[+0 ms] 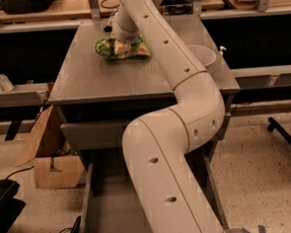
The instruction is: Place green rice chip bag into middle drawer
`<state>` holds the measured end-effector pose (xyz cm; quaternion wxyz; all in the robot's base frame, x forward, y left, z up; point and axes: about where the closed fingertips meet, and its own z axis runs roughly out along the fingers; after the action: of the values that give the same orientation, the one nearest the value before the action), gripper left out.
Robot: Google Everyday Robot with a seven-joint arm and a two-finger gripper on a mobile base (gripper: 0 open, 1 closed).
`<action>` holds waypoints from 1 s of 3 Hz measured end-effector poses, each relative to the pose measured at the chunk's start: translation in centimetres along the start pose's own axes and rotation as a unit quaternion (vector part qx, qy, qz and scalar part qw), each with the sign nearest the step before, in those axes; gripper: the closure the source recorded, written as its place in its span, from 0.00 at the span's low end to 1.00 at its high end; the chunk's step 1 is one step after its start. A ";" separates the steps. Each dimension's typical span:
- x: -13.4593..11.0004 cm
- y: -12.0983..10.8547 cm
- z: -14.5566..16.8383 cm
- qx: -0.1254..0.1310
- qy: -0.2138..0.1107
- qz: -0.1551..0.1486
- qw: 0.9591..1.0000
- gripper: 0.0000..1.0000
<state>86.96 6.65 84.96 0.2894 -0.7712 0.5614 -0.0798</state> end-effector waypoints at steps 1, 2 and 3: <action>0.0 0.0 -0.1 0.000 0.000 0.000 1.000 1.00; -0.5 -0.1 0.0 0.002 -0.015 -0.001 1.000 1.00; -0.8 -0.6 -2.1 0.014 -0.031 -0.009 0.999 1.00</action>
Offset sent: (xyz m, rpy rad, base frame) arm -0.0141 0.0069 0.0089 0.0639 -0.0081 0.0373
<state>86.21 6.77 87.12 0.3173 -0.7741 0.5437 -0.0663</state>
